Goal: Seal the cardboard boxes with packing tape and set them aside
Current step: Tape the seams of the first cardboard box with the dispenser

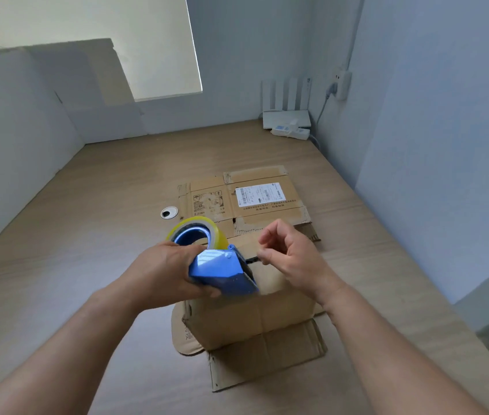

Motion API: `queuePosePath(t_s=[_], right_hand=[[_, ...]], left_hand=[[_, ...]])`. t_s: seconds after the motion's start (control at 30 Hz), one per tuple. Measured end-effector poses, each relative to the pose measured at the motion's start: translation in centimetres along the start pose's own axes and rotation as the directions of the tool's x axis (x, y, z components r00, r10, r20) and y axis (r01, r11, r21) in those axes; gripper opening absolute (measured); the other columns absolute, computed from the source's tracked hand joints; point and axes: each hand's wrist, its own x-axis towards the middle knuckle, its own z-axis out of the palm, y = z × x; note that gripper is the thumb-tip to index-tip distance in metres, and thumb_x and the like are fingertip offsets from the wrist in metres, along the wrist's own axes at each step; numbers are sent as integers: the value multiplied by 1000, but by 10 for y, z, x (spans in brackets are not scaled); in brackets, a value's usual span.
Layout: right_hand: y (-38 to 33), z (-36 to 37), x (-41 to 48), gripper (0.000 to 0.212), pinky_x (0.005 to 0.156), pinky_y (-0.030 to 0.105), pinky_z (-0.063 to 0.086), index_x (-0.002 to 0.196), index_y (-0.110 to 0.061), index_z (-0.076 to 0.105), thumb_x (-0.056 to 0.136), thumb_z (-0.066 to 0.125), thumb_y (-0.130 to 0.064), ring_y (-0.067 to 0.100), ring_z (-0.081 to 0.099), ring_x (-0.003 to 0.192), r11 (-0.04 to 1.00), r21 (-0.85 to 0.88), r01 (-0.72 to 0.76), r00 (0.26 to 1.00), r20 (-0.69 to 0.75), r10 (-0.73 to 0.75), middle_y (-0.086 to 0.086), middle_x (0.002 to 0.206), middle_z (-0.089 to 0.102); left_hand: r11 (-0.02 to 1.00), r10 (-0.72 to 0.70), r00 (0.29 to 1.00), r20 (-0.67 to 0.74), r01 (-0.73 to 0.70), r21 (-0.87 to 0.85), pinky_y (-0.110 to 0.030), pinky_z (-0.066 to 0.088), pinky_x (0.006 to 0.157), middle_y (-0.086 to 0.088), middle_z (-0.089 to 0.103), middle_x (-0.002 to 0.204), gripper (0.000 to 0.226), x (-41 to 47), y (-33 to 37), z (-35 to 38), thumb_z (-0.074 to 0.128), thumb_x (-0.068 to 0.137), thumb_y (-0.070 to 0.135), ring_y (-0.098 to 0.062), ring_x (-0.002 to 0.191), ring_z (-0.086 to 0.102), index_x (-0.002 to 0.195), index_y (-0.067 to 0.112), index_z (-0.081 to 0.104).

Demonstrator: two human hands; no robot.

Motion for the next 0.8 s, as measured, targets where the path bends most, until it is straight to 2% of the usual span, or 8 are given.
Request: queuePosePath(t_s=[0.1, 0.27, 0.37, 0.43, 0.53, 0.63, 0.73, 0.8], right_hand=[[8, 5, 0, 19, 67, 19, 48, 87, -22, 53, 91, 58, -3, 8, 54, 70, 992, 119, -29, 992, -118, 43, -2, 80, 55], [22, 9, 1, 13, 70, 19, 45, 87, -20, 54, 93, 54, -8, 7, 51, 73, 973, 204, -111, 968, -199, 152, -3, 83, 55], [24, 12, 0, 9, 77, 26, 50, 89, -20, 54, 94, 54, -13, 11, 56, 82, 987, 140, -81, 948, -294, 120, -2, 87, 59], [24, 15, -2, 6, 75, 21, 48, 91, -21, 53, 95, 51, -16, 10, 57, 85, 998, -6, -68, 942, -331, 62, -4, 89, 59], [23, 15, -1, 5, 72, 20, 44, 94, -20, 52, 97, 48, -17, 11, 56, 87, 988, -131, -85, 948, -317, 40, -3, 92, 59], [19, 7, 4, 8, 70, 22, 45, 92, -21, 51, 96, 48, -16, 11, 56, 86, 976, -143, -165, 957, -261, 123, -4, 94, 60], [19, -6, 9, 11, 73, 26, 48, 88, -20, 54, 94, 51, -12, 10, 56, 81, 979, -39, -202, 959, -209, 190, -4, 88, 60], [22, -18, 7, 11, 70, 24, 46, 87, -18, 57, 91, 55, -9, 10, 55, 77, 978, 57, -203, 946, -247, 211, -2, 83, 60]], left_hand=[[999, -36, 996, 78, 35, 2, -15, 43, 64, 18, 55, 86, 49, 10, 5, -8, 60, 72, 72, -7, 78, 53, 100, 34, 48], [983, -131, 968, 214, 156, -100, -27, 57, 74, 8, 65, 86, 62, 27, 22, -17, 54, 62, 82, -9, 77, 63, 96, 29, 58], [967, -168, 956, 242, 208, -149, -30, 58, 79, 6, 67, 88, 66, 33, 26, -20, 55, 60, 84, -11, 79, 66, 95, 28, 59], [953, -197, 947, 252, 246, -179, -31, 58, 81, 5, 68, 88, 77, 37, 27, -23, 55, 53, 89, -12, 79, 67, 95, 24, 62], [942, -222, 934, 279, 280, -188, -32, 56, 82, 4, 70, 87, 89, 39, 28, -23, 50, 44, 93, -14, 79, 67, 94, 21, 64], [939, -238, 928, 288, 296, -176, -33, 55, 82, 1, 70, 88, 94, 39, 33, -24, 47, 41, 93, -16, 80, 68, 93, 17, 67], [914, -251, 920, 300, 327, -241, -31, 54, 81, 2, 71, 88, 87, 41, 42, -30, 50, 43, 88, -15, 78, 69, 92, 18, 68], [896, -246, 909, 337, 346, -278, -32, 53, 83, 3, 72, 87, 90, 38, 38, -38, 54, 42, 93, -15, 78, 69, 92, 19, 68]])
